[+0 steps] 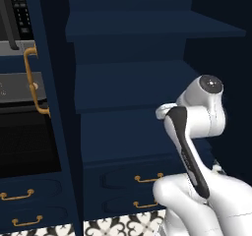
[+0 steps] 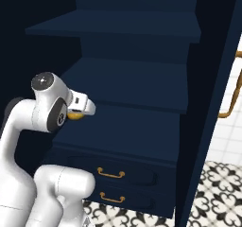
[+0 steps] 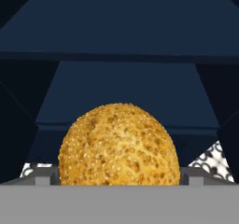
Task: Open the cabinet, pick up the bread from the cabinet and place it in the basket. Then move the basket to the dining counter.
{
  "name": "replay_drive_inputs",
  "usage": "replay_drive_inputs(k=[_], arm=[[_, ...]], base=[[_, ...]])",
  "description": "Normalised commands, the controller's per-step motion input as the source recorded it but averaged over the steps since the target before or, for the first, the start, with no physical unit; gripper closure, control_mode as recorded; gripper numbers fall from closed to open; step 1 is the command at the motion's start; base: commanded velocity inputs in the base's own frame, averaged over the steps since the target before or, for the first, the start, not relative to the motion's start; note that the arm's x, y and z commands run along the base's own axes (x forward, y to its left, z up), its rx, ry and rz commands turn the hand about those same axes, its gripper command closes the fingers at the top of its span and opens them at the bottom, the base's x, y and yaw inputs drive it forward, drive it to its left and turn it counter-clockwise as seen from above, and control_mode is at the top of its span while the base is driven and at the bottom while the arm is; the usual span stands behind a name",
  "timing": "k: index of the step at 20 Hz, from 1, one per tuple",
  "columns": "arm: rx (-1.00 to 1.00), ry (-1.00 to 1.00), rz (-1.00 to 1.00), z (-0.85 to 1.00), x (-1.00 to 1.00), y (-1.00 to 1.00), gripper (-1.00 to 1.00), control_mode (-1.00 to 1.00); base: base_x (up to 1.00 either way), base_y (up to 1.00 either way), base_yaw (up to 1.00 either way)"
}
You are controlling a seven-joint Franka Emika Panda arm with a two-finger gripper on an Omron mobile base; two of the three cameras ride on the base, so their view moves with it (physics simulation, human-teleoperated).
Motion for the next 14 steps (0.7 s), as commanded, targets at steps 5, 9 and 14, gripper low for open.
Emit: replay_drive_inputs(k=[5, 9, 14], arm=[[0.05, -0.11, -0.01, 0.00, -0.34, -0.02, 1.00, 1.00], [0.00, 0.00, 0.00, 0.00, 0.00, 0.00, 1.00, 1.00], [0.00, 0.00, 0.00, 0.00, 0.00, 0.00, 1.00, 1.00]], base=[[-0.38, 0.01, 0.00], [-0.95, 0.20, 0.00], [-1.00, 0.58, 0.00]])
